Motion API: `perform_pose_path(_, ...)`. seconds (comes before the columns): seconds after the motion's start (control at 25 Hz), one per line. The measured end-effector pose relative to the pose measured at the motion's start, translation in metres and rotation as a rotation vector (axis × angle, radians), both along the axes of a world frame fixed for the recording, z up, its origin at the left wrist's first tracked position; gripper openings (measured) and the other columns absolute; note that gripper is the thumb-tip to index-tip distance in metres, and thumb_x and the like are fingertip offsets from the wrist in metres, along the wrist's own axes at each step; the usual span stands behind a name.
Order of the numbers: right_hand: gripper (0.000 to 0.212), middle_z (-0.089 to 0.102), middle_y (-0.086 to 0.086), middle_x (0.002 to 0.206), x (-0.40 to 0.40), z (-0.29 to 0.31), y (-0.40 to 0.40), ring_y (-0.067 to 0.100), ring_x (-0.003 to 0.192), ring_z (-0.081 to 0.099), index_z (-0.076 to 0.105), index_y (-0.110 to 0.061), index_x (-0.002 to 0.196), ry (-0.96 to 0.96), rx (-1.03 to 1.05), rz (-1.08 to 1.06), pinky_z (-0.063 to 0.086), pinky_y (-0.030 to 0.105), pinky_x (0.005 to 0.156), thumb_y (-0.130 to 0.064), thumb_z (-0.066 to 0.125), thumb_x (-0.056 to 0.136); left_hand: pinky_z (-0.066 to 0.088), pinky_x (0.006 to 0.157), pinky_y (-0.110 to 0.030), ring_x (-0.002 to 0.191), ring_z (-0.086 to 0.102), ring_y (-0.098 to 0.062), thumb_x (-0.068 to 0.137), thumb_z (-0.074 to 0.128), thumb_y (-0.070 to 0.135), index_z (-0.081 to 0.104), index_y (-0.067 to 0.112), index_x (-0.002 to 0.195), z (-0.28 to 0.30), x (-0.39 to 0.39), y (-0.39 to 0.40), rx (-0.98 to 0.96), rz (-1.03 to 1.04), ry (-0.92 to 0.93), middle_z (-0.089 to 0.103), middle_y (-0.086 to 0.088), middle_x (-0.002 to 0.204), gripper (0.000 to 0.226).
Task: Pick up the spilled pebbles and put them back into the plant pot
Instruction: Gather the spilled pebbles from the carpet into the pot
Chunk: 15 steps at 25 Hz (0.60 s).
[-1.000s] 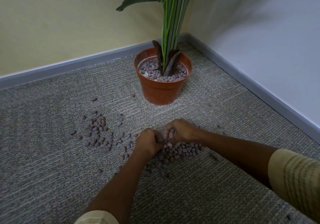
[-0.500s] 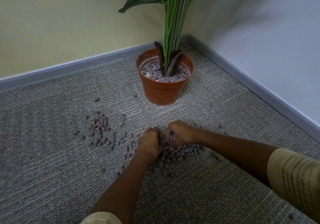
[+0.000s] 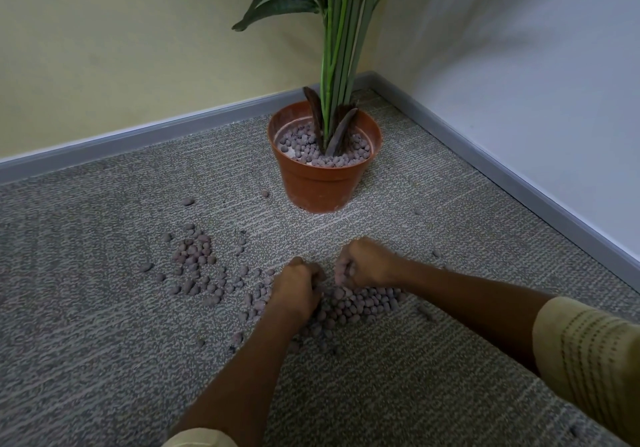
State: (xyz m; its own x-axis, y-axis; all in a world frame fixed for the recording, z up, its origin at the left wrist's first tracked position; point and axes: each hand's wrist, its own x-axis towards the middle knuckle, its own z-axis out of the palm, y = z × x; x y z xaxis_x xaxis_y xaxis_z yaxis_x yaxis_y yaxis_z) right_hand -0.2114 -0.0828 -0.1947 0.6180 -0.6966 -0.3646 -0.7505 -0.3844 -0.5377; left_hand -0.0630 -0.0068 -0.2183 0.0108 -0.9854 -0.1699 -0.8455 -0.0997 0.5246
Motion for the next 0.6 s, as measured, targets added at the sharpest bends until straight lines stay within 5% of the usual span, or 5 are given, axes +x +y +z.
perform_pose_path(0.2,0.010,0.075,0.010,0.085,0.002,0.007,-0.001,-0.007,0.057,0.061,0.074,-0.002,0.081,-0.028,-0.025,-0.023,0.045,0.005,0.059,0.000,0.073,0.071,0.049,0.086,-0.029,0.097,0.061,-0.025,0.085,0.060,0.014,0.070,0.023,0.104,-0.001,-0.004,0.002,0.000,-0.088,-0.026,0.054,-0.007,0.113,0.024)
perform_pose_path(0.32,0.008,0.073,0.016,0.086,0.004,0.039,-0.013,0.014,0.075,0.072,0.070,0.004,0.083,-0.173,0.031,-0.162,0.060,0.024,0.066,0.002,0.070,0.075,0.045,0.080,-0.028,0.097,0.061,-0.025,0.086,0.058,0.012,0.071,0.020,0.098,0.000,-0.006,0.002,-0.006,-0.088,-0.055,0.054,-0.006,0.111,0.019)
perform_pose_path(0.44,0.009,0.069,0.003,0.083,0.007,0.079,-0.038,0.006,0.066,0.067,0.068,-0.004,0.084,-0.383,-0.008,-0.259,0.055,0.017,0.058,-0.003,0.071,0.076,0.045,0.080,-0.029,0.099,0.059,-0.025,0.085,0.059,0.010,0.069,0.019,0.095,-0.002,-0.008,0.000,0.009,-0.091,-0.070,0.053,-0.005,0.112,0.017)
perform_pose_path(0.6,0.014,0.071,0.001,0.085,0.022,0.114,-0.074,-0.002,0.062,0.063,0.072,-0.007,0.088,-0.527,-0.320,-0.378,0.053,0.009,0.067,-0.006,0.074,0.073,0.051,0.088,-0.037,0.101,0.059,-0.027,0.087,0.055,0.009,0.067,0.017,0.099,-0.004,-0.011,-0.001,0.006,-0.129,-0.133,0.050,-0.005,0.113,0.018)
